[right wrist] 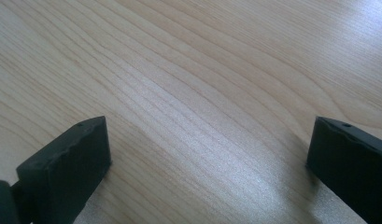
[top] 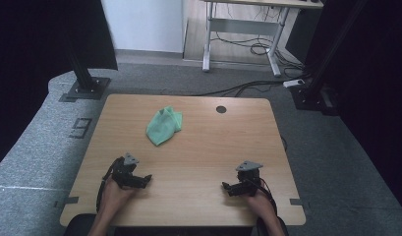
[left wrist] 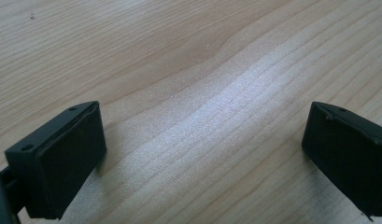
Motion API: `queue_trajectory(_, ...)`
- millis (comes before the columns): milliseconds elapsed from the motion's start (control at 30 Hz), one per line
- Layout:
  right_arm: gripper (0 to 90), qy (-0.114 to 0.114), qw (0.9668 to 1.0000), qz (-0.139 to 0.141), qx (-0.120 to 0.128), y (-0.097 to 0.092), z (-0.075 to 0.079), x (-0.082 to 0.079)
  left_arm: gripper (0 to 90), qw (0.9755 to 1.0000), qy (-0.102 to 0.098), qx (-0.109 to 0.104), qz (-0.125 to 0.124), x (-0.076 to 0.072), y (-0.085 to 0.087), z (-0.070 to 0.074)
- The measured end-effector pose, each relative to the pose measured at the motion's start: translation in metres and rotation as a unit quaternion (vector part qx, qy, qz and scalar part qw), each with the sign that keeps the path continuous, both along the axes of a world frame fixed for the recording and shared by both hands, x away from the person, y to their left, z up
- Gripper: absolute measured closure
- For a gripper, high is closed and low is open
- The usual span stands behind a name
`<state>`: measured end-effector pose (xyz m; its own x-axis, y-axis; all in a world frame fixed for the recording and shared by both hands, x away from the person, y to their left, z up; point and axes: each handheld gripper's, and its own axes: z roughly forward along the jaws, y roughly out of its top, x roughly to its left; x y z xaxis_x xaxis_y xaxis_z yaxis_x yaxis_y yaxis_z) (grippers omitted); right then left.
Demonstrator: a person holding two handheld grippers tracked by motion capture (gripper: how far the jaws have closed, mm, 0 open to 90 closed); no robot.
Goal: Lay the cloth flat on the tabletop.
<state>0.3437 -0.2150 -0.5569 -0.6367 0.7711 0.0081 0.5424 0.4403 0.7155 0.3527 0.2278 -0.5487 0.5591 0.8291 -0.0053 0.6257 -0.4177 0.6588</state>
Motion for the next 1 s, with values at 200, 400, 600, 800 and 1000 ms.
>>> queue_trajectory(200, 0.0, 0.0, 1.0, 0.0, 0.0, 0.0, 0.0, 0.0, 0.0, 1.0, 0.0, -0.001, 0.003, 0.0014, -0.0011, -0.0001)
queue_trajectory(400, 0.0, 0.0, 1.0, 0.0, 0.0, 0.0, 0.0, 0.0, 0.0, 1.0, 0.0, -0.001, 0.002, 0.0023, -0.0017, 0.0)
queue_trajectory(600, 0.0, 0.0, 1.0, 0.0, 0.0, 0.0, 0.0, 0.0, 0.0, 1.0, 0.0, -0.001, 0.003, 0.0026, -0.0022, 0.0)
queue_trajectory(800, 0.0, 0.0, 1.0, 0.0, 0.0, 0.0, 0.0, 0.0, 0.0, 1.0, 0.0, -0.002, 0.004, 0.0028, -0.0027, -0.0001)
queue_trajectory(1000, 0.0, 0.0, 1.0, 0.0, 0.0, 0.0, 0.0, 0.0, 0.0, 1.0, 0.0, -0.002, 0.005, 0.0028, -0.0028, 0.0)
